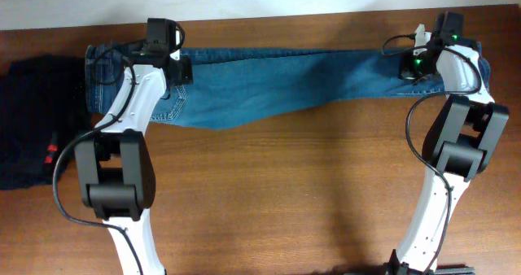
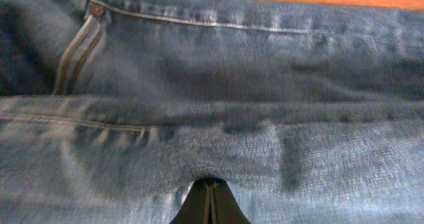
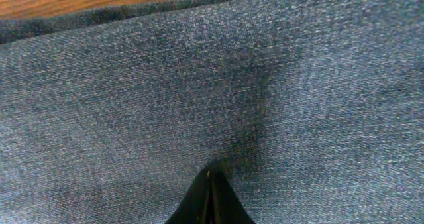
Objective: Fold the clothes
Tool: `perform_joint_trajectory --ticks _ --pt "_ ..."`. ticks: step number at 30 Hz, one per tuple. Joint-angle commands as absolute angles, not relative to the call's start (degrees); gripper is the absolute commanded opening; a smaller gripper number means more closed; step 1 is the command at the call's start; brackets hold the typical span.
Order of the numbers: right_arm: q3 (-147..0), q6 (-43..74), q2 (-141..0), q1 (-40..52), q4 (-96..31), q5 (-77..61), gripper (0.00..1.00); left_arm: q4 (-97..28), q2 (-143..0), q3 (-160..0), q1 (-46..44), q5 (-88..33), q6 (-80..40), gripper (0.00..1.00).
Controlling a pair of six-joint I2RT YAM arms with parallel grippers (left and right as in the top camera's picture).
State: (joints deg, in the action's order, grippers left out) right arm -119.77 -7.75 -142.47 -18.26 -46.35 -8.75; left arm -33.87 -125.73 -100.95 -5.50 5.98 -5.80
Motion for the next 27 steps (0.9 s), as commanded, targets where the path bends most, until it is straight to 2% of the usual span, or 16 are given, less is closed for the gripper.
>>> perform_joint_trajectory --ticks 1,11,20,22,25,27 --pt "-118.52 -8.16 -143.0 -17.58 -46.17 -9.26 0.04 -31.29 -128.16 -101.41 -4.56 5.43 -5.93 0.01" --pt "-118.5 -8.34 -143.02 -17.8 -47.83 -1.54 0.04 -24.08 -133.03 -101.41 -0.86 5.21 -5.26 0.0" --pt "-118.5 -8.8 -143.02 -19.88 -49.74 -0.84 0.04 -15.53 -135.09 -102.37 -0.08 5.37 0.08 0.02" --pt "-118.5 -8.82 -143.02 -20.69 -49.98 -0.73 0.04 -16.14 -135.09 -104.03 -0.08 5.34 0.05 0.17" --pt "-118.5 -8.8 -143.02 -22.26 -50.11 -0.12 0.04 -20.43 -134.63 -108.64 -0.1 5.34 0.05 0.31" --pt "-118.5 -8.86 -143.02 -23.62 -50.04 -0.08 0.05 -25.1 -134.43 -113.25 -0.08 5.34 0.03 0.35"
